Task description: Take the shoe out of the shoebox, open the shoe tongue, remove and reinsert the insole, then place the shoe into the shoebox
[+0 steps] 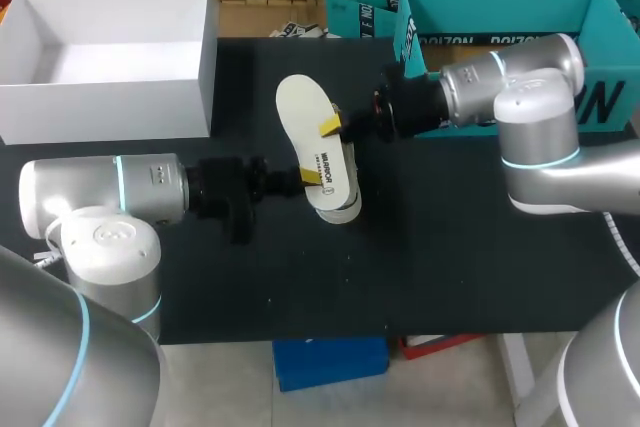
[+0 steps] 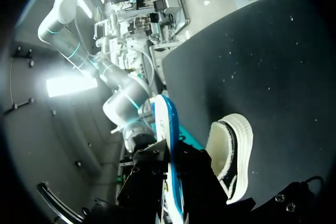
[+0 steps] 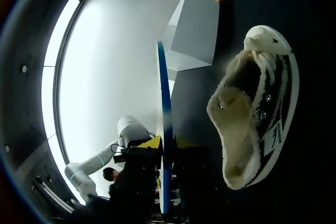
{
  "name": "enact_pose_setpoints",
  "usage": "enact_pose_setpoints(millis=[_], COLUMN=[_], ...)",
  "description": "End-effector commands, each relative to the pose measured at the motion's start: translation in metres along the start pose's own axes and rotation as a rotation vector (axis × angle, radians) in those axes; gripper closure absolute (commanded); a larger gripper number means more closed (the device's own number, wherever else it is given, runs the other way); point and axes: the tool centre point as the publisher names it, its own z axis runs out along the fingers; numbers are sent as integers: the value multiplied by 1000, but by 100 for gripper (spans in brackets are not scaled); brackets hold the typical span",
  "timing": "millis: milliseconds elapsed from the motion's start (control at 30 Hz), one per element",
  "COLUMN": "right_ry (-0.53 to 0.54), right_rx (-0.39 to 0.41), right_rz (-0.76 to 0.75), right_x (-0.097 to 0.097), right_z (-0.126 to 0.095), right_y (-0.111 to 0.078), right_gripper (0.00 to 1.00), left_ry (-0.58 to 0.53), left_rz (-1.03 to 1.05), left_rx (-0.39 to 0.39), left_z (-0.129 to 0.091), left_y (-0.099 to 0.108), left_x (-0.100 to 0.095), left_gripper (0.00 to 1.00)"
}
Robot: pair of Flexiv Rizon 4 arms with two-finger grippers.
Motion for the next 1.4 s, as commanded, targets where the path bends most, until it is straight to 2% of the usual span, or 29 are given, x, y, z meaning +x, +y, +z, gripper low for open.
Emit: enact_pose_setpoints(millis=[33,300,333,367,433,567,767,900,1033,1167,1400], right_ry=[4,4,4,4,4,4,4,4,4,4,4], right_rx=[5,5,5,5,5,5,5,5,5,5,5], right_rz=[0,0,0,0,0,0,0,0,0,0,0], right_x=[-3,-3,-3,-3,-3,-3,-3,-3,-3,-3,-3], right_z=[3,3,3,3,3,3,3,3,3,3,3], right_y=[4,4,4,4,4,4,4,4,4,4,4], right_gripper=[100,100,100,100,100,100,100,100,100,100,100], left_ry=[5,13,31,43,63,195,419,527,629,738,870], left_rz=[1,8,7,-3,-14,-36,-22,-10,11,37,94], left_rx=[-3,-3,-13,-19,-26,-54,-20,-3,58,83,62], left_z=[1,0,0,-1,-5,-18,-30,-33,-31,-27,-25], left_y=[-1,-1,-1,0,3,15,22,27,27,30,30], left_x=[-1,-2,-4,-6,-12,-27,-53,-60,-67,-70,-80], left_gripper=[100,100,74,0,0,0,0,0,0,0,0])
